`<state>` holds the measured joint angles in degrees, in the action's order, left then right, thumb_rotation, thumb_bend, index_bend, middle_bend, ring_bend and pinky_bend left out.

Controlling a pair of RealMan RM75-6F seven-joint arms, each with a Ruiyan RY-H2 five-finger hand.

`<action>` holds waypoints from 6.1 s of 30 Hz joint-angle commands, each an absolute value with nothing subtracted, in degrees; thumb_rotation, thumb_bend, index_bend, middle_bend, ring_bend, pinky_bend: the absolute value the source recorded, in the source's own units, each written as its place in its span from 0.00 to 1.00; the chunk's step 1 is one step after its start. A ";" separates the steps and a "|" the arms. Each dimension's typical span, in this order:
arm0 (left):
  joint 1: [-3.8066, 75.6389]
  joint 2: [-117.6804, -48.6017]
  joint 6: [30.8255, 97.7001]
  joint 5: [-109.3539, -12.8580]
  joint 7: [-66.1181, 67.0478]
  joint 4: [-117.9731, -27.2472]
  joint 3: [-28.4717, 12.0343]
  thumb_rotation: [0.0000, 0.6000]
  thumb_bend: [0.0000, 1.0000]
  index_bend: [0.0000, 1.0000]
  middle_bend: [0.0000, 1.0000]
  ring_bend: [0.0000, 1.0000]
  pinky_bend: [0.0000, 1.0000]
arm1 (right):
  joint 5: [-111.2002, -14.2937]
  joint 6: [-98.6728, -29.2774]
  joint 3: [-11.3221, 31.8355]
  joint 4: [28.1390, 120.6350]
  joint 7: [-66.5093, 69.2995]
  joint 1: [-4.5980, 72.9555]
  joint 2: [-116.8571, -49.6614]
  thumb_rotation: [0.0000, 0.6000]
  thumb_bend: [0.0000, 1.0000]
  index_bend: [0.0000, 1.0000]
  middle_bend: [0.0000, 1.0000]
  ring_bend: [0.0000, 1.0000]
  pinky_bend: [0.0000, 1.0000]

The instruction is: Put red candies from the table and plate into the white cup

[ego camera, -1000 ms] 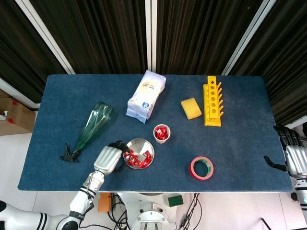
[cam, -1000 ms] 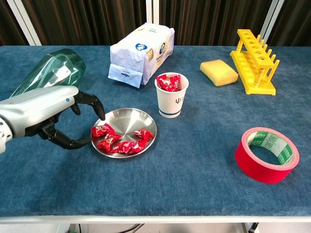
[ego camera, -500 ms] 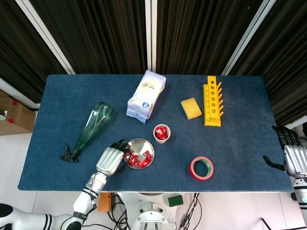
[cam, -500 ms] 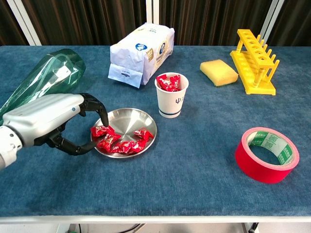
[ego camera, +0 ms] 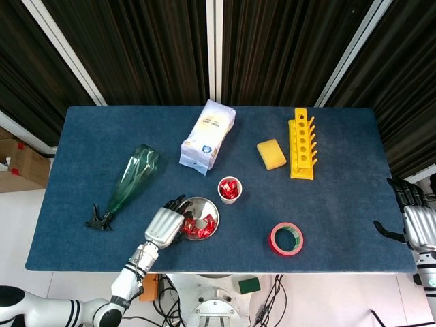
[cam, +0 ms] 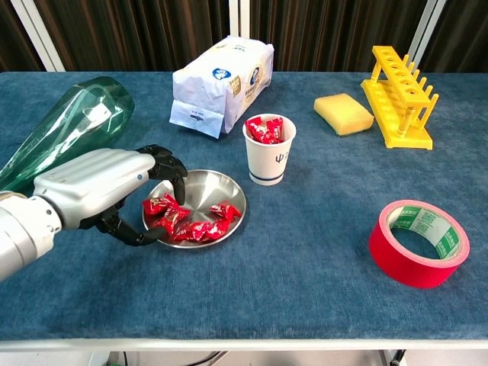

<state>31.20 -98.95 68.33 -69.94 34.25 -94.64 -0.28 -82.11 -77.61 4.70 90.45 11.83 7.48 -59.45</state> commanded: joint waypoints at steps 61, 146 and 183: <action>40.46 -96.74 68.93 -55.54 50.83 -104.41 -3.77 1.00 0.31 0.57 0.19 0.02 0.21 | -81.60 -77.02 4.87 90.25 11.86 7.76 -59.49 1.00 0.22 0.00 0.00 0.00 0.00; 43.59 -95.69 70.38 -44.70 52.60 -102.97 -2.63 1.00 0.29 0.40 0.16 0.02 0.20 | -82.76 -77.45 4.39 90.21 13.03 7.63 -59.12 1.00 0.22 0.00 0.00 0.00 0.00; 43.14 -92.69 69.32 -50.85 45.18 -106.80 -6.36 1.00 0.30 0.60 0.20 0.03 0.20 | -82.03 -76.73 4.60 90.14 12.70 7.96 -59.25 1.00 0.22 0.00 0.00 0.00 0.00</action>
<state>42.84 -93.56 69.32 -50.34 45.84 -105.70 -5.37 -82.03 -76.72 4.60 90.15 12.70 7.96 -59.25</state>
